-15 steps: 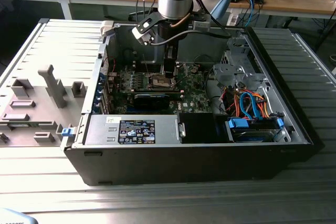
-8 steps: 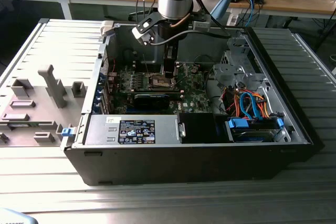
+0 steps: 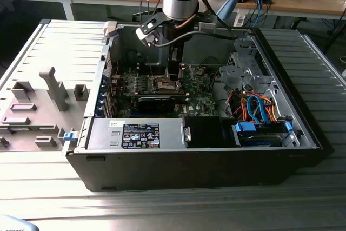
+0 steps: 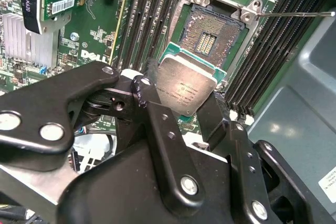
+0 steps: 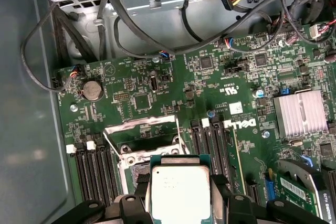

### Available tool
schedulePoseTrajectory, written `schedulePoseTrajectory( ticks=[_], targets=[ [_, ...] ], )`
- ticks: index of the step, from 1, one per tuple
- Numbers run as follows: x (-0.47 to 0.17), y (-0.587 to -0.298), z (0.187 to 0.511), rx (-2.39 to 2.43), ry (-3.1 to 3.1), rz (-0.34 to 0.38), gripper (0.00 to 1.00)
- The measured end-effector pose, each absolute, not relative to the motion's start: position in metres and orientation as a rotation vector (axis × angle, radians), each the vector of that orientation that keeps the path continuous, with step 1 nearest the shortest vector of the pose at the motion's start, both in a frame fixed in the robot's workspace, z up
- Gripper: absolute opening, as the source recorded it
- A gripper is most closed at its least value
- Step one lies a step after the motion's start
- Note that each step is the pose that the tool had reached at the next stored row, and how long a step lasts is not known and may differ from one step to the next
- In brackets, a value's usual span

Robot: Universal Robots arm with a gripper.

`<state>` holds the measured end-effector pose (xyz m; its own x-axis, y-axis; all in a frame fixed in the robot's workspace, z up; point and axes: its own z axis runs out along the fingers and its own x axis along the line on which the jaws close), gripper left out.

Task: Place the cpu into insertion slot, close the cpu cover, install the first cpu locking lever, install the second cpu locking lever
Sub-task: 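Place the cpu into insertion slot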

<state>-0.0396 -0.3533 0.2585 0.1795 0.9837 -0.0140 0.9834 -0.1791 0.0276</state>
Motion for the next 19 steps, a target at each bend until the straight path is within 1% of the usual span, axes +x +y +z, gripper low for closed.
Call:
schedulePoseTrajectory(
  ticks=[4, 11, 19],
  targets=[
    [-0.0395, -0.3532, 0.2583, 2.360, 2.028, 0.012, 0.54],
    [-0.0396, -0.3533, 0.2576, 2.140, 2.260, 0.016, 0.54],
    [-0.0412, -0.3533, 0.2572, 2.139, 2.261, 0.016, 0.54]
  ],
)
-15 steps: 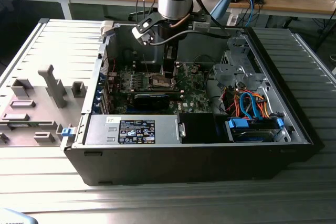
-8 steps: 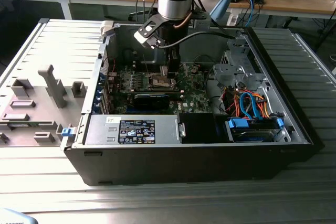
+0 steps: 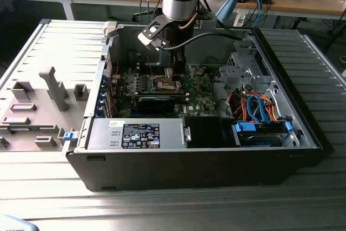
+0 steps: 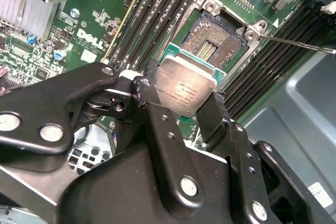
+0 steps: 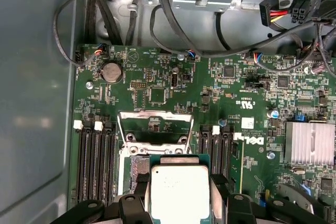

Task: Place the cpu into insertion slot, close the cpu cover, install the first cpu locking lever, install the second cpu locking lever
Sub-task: 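Place the cpu into insertion slot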

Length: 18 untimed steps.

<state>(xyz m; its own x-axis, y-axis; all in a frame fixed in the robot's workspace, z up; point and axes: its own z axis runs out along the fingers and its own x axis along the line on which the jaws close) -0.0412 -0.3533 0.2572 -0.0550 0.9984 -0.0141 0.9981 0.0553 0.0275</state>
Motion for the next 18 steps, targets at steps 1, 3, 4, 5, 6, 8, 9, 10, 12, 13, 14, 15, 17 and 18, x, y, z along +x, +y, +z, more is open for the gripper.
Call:
schedulePoseTrajectory(
  ticks=[1, 3, 4, 5, 6, 8, 9, 10, 12, 13, 14, 15, 17, 18],
  targets=[
    [-0.0421, -0.3533, 0.2570, 2.139, 2.261, 0.016, 0.54],
    [-0.0430, -0.3533, 0.2567, 2.139, 2.261, 0.016, 0.54],
    [-0.0434, -0.3533, 0.2566, 2.139, 2.261, 0.016, 0.54],
    [-0.0438, -0.3533, 0.2563, 2.139, 2.261, 0.016, 0.54],
    [-0.0443, -0.3533, 0.2561, 2.139, 2.261, 0.016, 0.54],
    [-0.0449, -0.3533, 0.2558, 2.139, 2.261, 0.016, 0.54],
    [-0.0452, -0.3533, 0.2557, 2.139, 2.261, 0.016, 0.54],
    [-0.0455, -0.3533, 0.2556, 2.139, 2.261, 0.016, 0.54],
    [-0.0464, -0.3533, 0.2551, 2.139, 2.261, 0.016, 0.54],
    [-0.0467, -0.3533, 0.2550, 2.139, 2.261, 0.016, 0.54],
    [-0.0470, -0.3533, 0.2548, 2.139, 2.261, 0.016, 0.54],
    [-0.0474, -0.3533, 0.2547, 2.139, 2.261, 0.016, 0.54],
    [-0.0480, -0.3533, 0.2545, 2.139, 2.261, 0.016, 0.54],
    [-0.0483, -0.3533, 0.2543, 2.139, 2.261, 0.016, 0.54]
  ],
)
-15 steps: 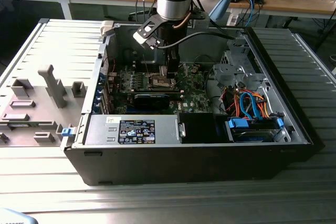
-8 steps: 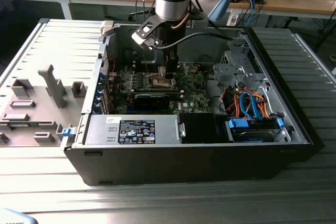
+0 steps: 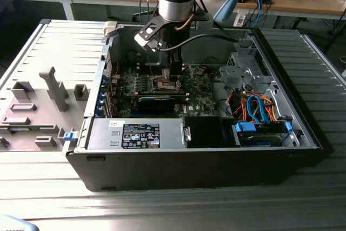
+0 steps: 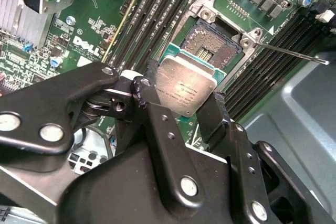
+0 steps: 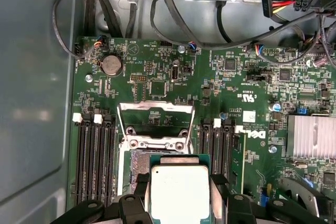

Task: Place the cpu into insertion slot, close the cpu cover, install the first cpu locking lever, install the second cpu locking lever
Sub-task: 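Place the cpu into insertion slot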

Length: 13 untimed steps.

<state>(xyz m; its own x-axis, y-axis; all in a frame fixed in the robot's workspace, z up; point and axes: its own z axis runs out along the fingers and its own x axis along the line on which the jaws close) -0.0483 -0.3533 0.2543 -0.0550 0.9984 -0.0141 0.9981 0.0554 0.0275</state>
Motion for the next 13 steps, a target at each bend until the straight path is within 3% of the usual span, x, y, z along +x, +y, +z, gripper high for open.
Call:
schedulePoseTrajectory(
  ticks=[13],
  targets=[
    [-0.0515, -0.3533, 0.2521, 2.139, 2.261, 0.016, 0.54]
  ],
)
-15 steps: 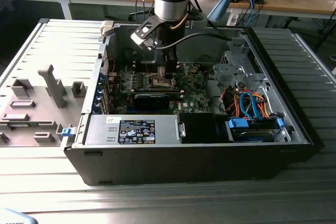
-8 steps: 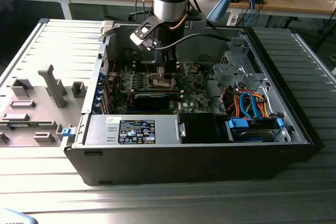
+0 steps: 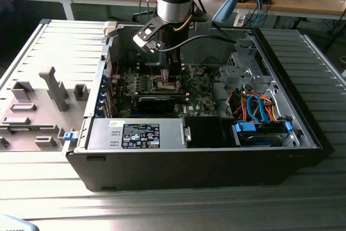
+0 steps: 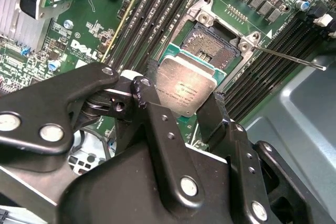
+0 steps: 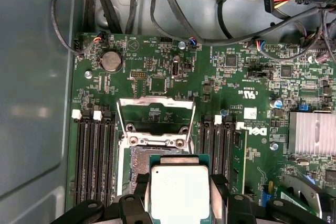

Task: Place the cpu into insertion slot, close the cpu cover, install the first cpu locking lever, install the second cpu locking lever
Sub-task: 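Place the cpu into insertion slot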

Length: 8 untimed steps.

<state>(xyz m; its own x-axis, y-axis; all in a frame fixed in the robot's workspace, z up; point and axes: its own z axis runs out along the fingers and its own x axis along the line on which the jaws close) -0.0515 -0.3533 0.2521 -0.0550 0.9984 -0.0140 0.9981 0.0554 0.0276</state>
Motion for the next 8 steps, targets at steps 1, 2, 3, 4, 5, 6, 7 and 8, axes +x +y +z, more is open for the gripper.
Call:
schedulePoseTrajectory(
  ticks=[1, 2, 3, 4, 5, 6, 7, 8],
  targets=[
    [-0.0517, -0.3533, 0.2519, 2.139, 2.261, 0.016, 0.54],
    [-0.0519, -0.3533, 0.2518, 2.139, 2.261, 0.016, 0.54],
    [-0.0521, -0.3533, 0.2517, 2.139, 2.261, 0.016, 0.54],
    [-0.0522, -0.3533, 0.2516, 2.139, 2.261, 0.016, 0.54],
    [-0.0524, -0.3533, 0.2515, 2.139, 2.261, 0.016, 0.54],
    [-0.0526, -0.3533, 0.2514, 2.139, 2.261, 0.016, 0.54],
    [-0.0527, -0.3533, 0.2513, 2.139, 2.261, 0.016, 0.54],
    [-0.0530, -0.3533, 0.2511, 2.139, 2.261, 0.016, 0.54]
  ],
)
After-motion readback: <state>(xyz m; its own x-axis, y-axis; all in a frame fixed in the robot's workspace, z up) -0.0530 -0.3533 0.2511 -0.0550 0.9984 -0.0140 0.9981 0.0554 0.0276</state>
